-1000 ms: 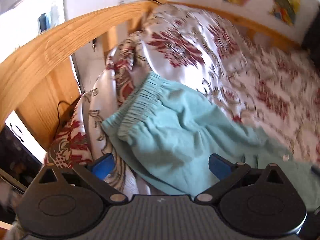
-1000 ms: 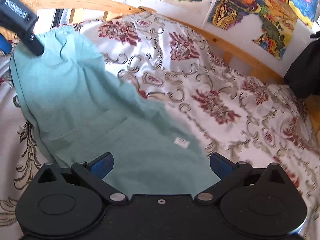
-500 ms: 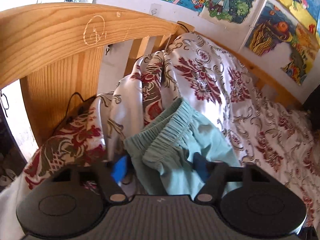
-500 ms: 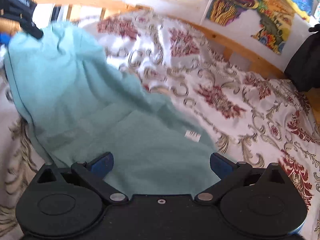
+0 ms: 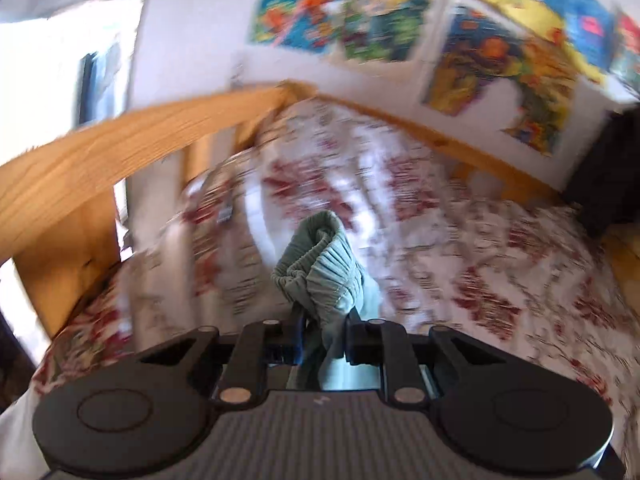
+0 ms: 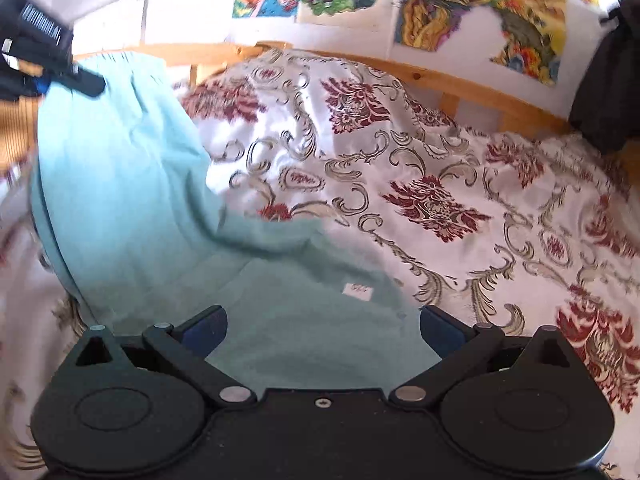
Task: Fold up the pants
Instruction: 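Grasp the elastic waistband with the left tool while the right tool grasps beside it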
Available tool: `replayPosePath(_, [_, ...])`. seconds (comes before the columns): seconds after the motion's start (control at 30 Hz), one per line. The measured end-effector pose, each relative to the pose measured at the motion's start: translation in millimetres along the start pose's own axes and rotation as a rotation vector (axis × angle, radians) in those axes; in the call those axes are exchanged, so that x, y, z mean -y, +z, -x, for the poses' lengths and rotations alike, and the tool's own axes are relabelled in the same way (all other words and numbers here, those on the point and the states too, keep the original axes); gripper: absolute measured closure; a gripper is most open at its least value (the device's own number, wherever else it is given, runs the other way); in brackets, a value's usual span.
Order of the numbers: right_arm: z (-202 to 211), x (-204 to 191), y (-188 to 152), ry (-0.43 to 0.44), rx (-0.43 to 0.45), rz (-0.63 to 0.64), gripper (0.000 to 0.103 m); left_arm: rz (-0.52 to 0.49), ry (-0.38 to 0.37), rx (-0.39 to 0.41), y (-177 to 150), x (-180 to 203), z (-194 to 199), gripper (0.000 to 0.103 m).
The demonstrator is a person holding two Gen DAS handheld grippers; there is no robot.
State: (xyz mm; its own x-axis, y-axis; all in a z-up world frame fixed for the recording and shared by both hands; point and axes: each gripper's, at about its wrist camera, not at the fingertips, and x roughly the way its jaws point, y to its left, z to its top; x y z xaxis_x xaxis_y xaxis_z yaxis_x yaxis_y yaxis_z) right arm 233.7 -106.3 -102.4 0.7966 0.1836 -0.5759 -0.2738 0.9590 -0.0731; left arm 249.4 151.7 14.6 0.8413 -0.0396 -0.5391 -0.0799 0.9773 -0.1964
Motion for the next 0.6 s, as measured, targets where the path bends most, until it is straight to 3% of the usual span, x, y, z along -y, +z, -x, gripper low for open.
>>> replayPosePath(0.17, [23,70,22,0.181,-0.009,-0.168,0.001,-0.155,-0.092,0.032,-12,71,17,0.082])
replayPosePath(0.33, [35,155,34,0.363,-0.036,-0.432,0.001,-0.316,-0.179,0.014,-51,145,24,0.083])
replayPosePath(0.47, [29,207,18,0.505,-0.059,-0.682,0.002,-0.48,-0.235,-0.038,-97,198,16,0.083])
replayPosePath(0.6, [13,227,-11,0.54,-0.09,-0.842,0.014,-0.629,-0.245,-0.069,-138,232,12,0.083])
